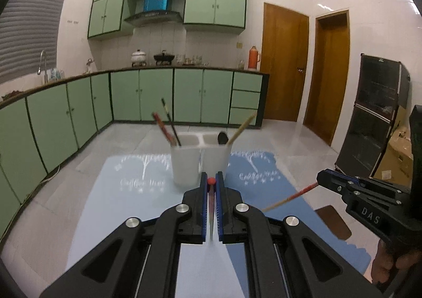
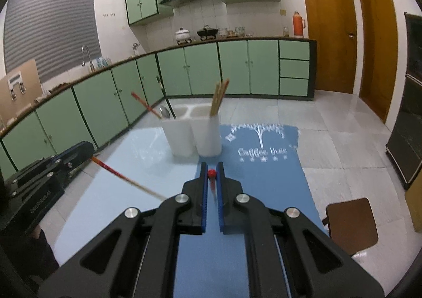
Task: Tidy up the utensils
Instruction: 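Lift both chopsticks and carry them over the white holder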
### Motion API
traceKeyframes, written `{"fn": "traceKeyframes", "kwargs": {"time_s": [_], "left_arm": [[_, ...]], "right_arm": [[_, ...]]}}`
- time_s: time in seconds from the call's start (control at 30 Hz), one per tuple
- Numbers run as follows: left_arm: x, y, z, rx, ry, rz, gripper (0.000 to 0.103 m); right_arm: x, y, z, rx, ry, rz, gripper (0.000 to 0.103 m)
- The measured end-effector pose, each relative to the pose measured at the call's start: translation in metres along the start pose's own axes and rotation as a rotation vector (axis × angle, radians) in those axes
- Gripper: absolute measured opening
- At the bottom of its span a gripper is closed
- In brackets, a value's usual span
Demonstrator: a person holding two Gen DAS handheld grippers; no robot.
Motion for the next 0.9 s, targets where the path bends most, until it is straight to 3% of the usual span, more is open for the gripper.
{"fn": "traceKeyframes", "kwargs": {"time_s": [0.5, 0.9], "left_arm": [[0.045, 0.000, -0.006, -0.058, 0.012, -0.063, 0.006], [0.112, -0.006, 0.004, -0.039, 0.007, -0.220, 0.006]], "right_arm": [[0.070, -0.006, -0.001, 0.087, -0.003, -0.070, 0.005], [0.144, -0.009, -0.005, 0.085, -0.012, -0.237, 0.005]]}}
Point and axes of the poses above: each gripper's, at about its wrist camera, not at the fingertips, and y roughly the way its jaws point, z to its left, x to its top, the point moved 5 cm from there along y, roughly the way its jaws point, and after that the axes turned 7 degrees about -y, right-handed, at the moved point
